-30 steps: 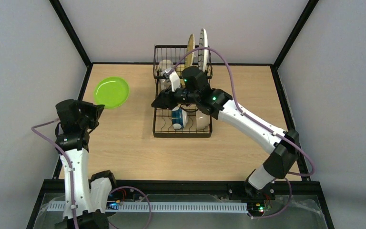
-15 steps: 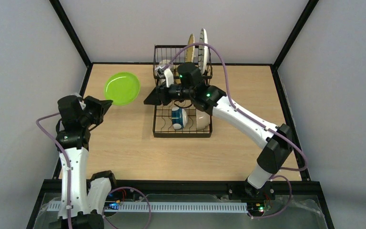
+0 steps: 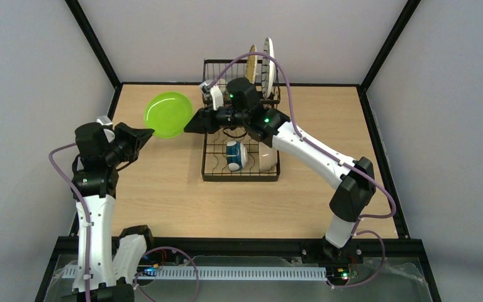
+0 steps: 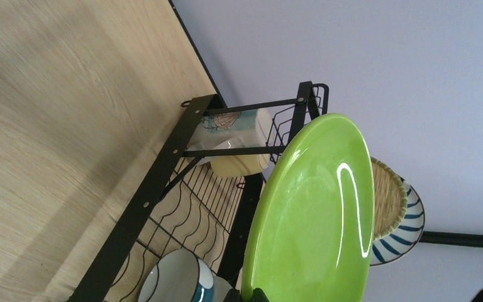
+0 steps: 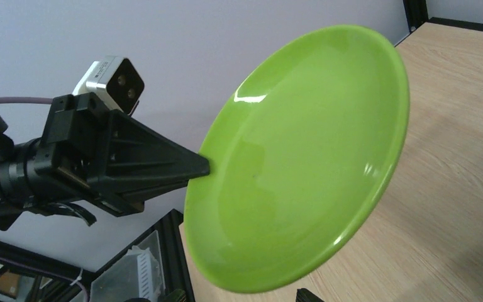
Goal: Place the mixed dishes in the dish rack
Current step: Pass from the left arm to the right
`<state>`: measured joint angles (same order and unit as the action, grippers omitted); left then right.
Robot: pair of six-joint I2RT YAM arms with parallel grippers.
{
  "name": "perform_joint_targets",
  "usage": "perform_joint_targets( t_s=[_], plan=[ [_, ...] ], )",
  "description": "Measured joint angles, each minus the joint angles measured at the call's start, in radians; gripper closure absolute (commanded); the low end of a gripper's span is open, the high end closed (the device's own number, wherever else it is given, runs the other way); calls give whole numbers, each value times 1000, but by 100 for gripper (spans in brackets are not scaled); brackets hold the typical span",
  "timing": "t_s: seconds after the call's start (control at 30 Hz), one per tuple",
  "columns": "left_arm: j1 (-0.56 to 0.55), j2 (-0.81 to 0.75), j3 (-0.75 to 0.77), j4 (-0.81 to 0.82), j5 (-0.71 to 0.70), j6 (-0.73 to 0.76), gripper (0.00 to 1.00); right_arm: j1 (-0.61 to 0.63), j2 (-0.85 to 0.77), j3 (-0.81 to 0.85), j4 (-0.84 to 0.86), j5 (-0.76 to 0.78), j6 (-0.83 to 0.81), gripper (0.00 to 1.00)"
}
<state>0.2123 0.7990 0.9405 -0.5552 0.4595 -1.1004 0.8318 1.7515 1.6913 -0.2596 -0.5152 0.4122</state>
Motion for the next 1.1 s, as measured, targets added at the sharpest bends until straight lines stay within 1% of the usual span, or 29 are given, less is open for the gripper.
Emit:
perform_joint_targets(
  t_s=[0.67, 0.97, 1.1],
  plan=[
    [0, -50, 3, -44, 83, 21, 98, -27, 31, 8, 19, 29, 42, 0],
    [0, -72, -33, -53, 114, 21, 98, -34, 64, 56, 34, 21, 57, 0],
    [0, -72, -48, -54, 123, 21, 98, -35, 72, 56, 37, 9, 68, 4]
  ],
)
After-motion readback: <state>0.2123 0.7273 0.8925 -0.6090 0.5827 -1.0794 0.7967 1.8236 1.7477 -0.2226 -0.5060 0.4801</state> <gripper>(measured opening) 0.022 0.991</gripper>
